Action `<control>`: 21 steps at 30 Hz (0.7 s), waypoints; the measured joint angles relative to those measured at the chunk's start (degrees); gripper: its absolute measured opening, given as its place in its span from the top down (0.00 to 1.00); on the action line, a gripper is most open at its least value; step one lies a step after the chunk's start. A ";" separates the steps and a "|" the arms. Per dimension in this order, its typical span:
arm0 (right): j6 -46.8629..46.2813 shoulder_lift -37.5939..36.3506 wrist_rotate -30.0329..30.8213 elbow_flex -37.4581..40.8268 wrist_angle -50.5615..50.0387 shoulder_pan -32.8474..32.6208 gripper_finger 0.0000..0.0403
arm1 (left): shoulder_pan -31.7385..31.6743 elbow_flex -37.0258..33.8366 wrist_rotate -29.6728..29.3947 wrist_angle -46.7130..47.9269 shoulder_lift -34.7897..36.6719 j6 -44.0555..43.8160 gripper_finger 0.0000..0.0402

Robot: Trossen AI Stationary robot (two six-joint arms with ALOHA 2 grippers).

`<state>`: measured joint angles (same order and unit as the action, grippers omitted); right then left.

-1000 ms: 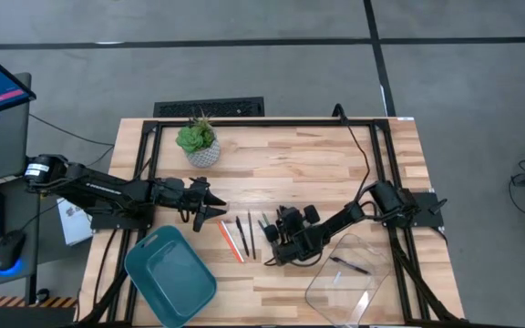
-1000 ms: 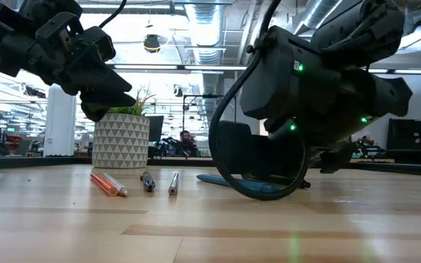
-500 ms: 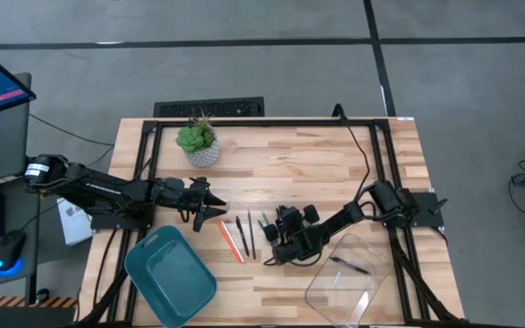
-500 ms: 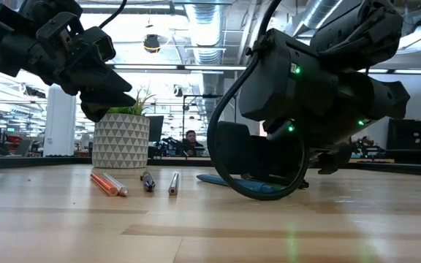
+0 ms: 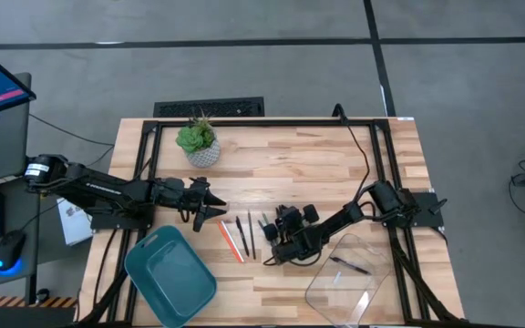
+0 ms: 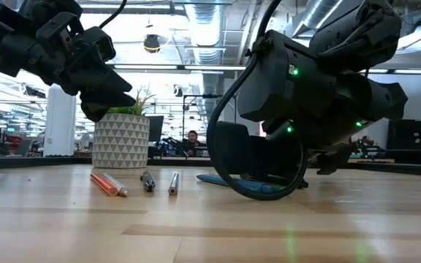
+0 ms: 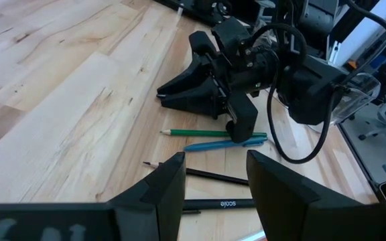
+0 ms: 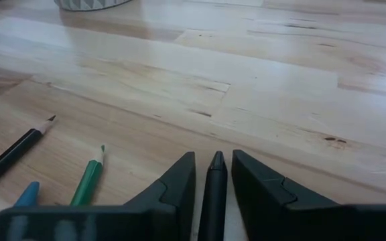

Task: Sort pens & pencils
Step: Put the right black pen into the transparent bin

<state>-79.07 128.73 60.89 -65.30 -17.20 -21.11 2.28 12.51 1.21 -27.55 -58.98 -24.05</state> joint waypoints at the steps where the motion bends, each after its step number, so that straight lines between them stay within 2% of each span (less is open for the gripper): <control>1: 0.01 0.05 0.11 0.01 0.04 -0.22 0.69 | 0.00 0.00 -0.02 0.00 0.00 0.00 0.63; 12: 0.02 0.24 0.67 0.04 0.11 -0.78 0.69 | 0.00 0.00 -0.04 0.02 0.00 0.00 0.63; 21: 0.86 0.23 0.61 0.07 0.30 -0.80 0.76 | 0.00 0.00 -0.06 0.04 0.00 0.00 0.63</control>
<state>-78.21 128.96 61.50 -65.23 -16.90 -21.91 2.28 12.51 1.15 -27.51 -58.98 -24.05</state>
